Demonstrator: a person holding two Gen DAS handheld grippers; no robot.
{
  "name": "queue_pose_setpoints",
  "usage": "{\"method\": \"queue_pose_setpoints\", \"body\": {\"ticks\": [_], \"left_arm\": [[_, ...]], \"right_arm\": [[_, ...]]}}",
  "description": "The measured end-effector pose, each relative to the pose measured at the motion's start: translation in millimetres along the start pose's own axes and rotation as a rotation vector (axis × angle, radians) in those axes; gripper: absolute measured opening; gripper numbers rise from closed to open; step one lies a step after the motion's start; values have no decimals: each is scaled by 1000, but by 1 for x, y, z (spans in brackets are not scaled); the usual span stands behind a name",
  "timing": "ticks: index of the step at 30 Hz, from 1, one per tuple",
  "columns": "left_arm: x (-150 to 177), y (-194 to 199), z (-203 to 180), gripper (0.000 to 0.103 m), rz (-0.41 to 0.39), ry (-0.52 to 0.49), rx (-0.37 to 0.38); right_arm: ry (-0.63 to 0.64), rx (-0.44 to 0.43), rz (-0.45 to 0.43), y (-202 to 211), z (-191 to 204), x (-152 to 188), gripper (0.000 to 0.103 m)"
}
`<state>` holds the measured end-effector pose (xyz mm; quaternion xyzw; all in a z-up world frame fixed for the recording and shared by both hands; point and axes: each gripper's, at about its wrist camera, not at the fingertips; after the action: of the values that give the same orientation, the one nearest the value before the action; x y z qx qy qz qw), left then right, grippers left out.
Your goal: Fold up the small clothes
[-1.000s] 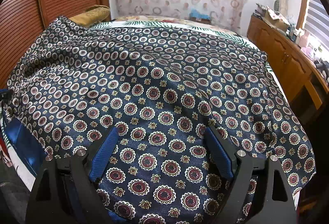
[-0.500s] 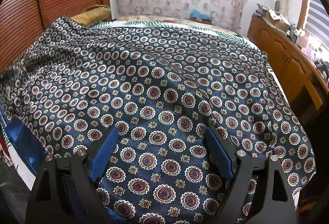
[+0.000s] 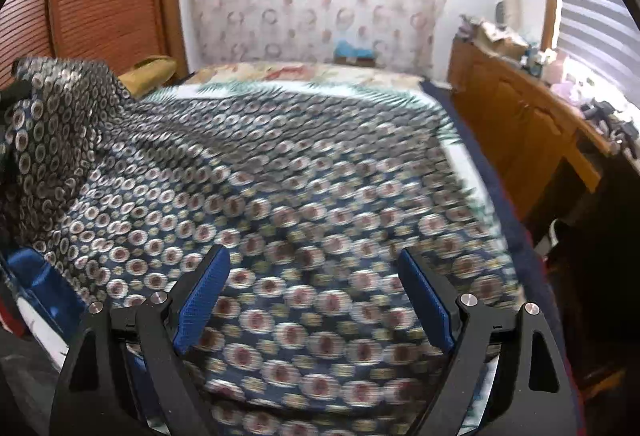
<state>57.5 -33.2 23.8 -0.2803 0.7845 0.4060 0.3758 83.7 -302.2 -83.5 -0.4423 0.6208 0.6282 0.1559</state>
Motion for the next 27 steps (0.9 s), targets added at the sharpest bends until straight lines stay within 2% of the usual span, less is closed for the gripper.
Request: {"method": "queue_pose_setpoints", "body": {"ticks": [5, 7, 10, 15, 19, 27], "left_arm": [[-18, -32, -42, 1, 49, -86, 69], [-18, -42, -53, 5, 95, -114, 75], [-13, -47, -54, 17, 127, -131, 62], [-9, -46, -47, 20, 129, -124, 7], [-4, -43, -30, 20, 135, -108, -73], [17, -35, 7, 20, 146, -47, -165]], "right_arm": [[-34, -3, -24, 15, -23, -4, 87], [-64, -8, -45, 23, -36, -5, 87], [-88, -15, -56, 27, -45, -7, 87], [-86, -37, -45, 23, -44, -9, 87], [-78, -70, -36, 15, -36, -13, 87], [-17, -157, -14, -16, -13, -44, 86]]}}
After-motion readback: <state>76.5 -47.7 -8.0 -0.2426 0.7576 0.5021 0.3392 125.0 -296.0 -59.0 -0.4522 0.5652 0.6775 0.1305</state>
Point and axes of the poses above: each gripper's, at about its wrist camera, not at the fingertips, and y roughly against the way its jaws point, z to its left, x to its underside, and after that the axes turned 8 degrees about y, right-handed
